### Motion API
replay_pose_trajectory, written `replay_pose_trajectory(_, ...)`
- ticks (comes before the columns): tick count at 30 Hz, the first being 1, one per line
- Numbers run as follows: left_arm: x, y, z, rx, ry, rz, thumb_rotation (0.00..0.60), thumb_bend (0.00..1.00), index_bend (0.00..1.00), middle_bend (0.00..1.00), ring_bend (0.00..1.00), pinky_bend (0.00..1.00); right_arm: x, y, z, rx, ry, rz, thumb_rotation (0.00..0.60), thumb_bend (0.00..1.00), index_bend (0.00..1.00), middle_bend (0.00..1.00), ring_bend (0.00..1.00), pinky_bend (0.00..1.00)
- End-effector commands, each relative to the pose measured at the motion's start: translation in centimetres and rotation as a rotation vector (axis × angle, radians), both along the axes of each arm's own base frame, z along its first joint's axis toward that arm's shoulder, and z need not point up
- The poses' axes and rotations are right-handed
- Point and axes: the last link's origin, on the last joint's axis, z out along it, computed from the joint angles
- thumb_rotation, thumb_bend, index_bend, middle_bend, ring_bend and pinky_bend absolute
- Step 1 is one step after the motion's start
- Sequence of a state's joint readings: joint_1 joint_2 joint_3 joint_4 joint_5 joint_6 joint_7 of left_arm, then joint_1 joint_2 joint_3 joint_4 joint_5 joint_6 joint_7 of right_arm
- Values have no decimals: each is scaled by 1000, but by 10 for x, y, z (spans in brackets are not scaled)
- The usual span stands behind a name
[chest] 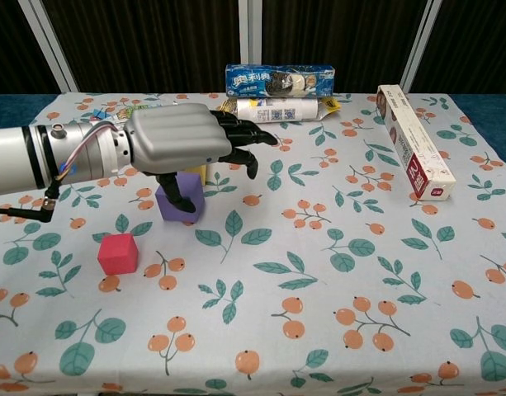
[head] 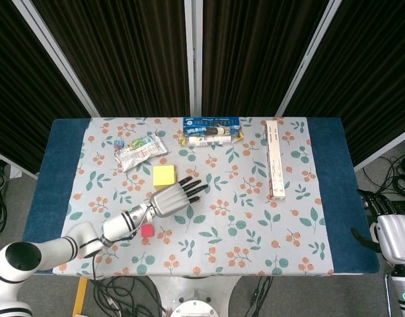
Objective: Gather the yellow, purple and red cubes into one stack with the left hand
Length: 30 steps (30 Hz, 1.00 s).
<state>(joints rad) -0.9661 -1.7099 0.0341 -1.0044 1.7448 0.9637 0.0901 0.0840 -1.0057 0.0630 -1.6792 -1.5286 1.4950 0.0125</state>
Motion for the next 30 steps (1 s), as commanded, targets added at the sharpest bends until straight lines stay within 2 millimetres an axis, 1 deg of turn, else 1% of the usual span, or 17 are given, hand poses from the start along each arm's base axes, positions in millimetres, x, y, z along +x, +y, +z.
replay_pose_trajectory(1,-3,1,0,3,6,7,600,119,330,8,51,163,0,0,1,-3,1,-1,600,124,136,185,175,276)
replay_pose_trajectory(16,-14,9,2,39,8,15,600,118,330,8,52,162,2,-1,0,-2,4,2,600,125,135,185,175,274)
replay_pose_trajectory(30,-19,15,0,62,6,32,600,110,330,8,52,162,2,-1,0,-1,5,-3,600,125,135,185,175,274)
